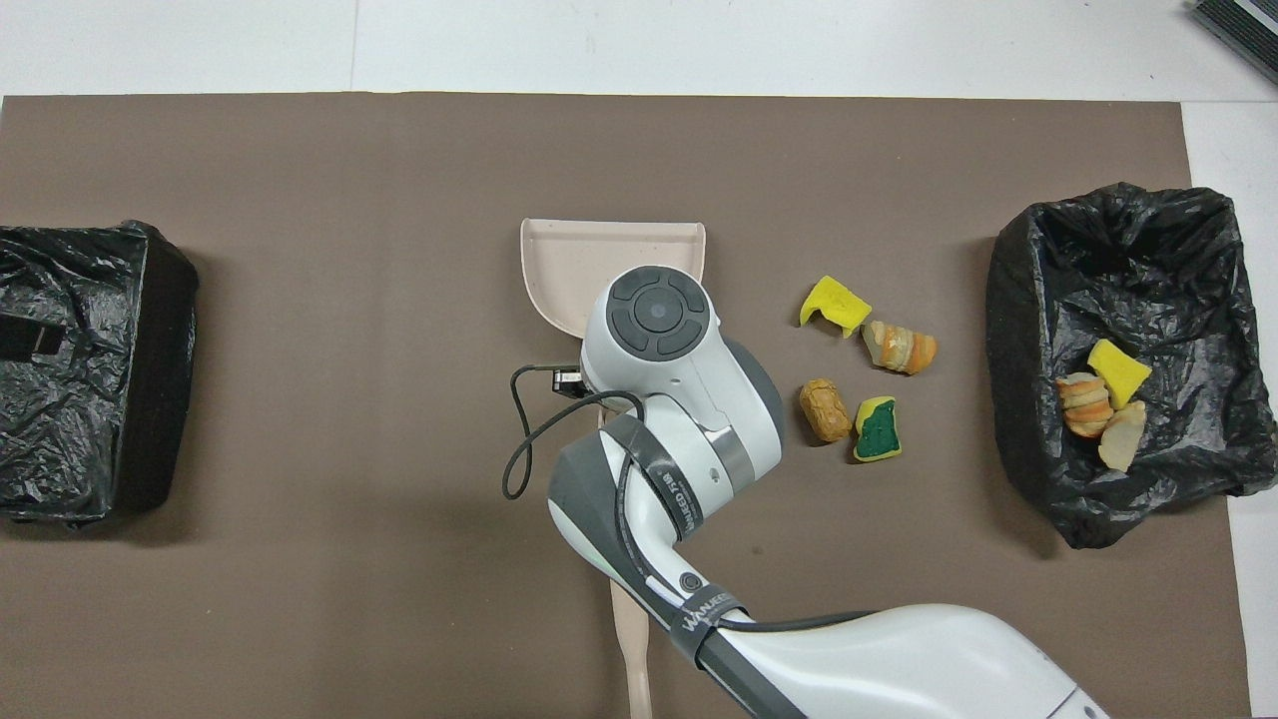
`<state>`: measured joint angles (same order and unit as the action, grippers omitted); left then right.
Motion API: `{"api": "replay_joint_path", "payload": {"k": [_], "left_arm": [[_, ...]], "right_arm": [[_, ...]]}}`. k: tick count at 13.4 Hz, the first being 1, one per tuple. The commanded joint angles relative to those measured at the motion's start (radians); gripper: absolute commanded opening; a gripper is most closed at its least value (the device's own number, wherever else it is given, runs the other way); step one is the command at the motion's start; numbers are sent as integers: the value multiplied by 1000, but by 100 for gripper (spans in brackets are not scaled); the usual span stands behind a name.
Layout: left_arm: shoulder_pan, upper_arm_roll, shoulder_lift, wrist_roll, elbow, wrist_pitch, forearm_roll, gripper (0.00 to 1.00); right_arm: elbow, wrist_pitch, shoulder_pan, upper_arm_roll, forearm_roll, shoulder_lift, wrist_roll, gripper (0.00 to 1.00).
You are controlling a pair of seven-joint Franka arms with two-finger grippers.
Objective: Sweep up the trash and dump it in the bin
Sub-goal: 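Set the dustpan down and release it with the right gripper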
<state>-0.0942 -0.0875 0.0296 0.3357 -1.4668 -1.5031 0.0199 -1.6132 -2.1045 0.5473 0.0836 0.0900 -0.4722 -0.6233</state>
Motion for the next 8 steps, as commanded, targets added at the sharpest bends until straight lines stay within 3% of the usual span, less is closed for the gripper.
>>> {"api": "replay_joint_path", "payload": {"k": [1,2,4,8], "left_arm": [[18,9,1,14,16,14,12,100],[18,9,1,7,16,15,11,100],[18,12,3,2,16,15,5,100],[18,12,3,3,16,15,3,100]], "right_arm": [[-24,-29,6,7,17,3,-3,43],[-21,-25,7,7,-1,4,8,99],[-20,-5,5,7,4,35,36,100],[-24,188,-20,4,16,145,84,100]]}}
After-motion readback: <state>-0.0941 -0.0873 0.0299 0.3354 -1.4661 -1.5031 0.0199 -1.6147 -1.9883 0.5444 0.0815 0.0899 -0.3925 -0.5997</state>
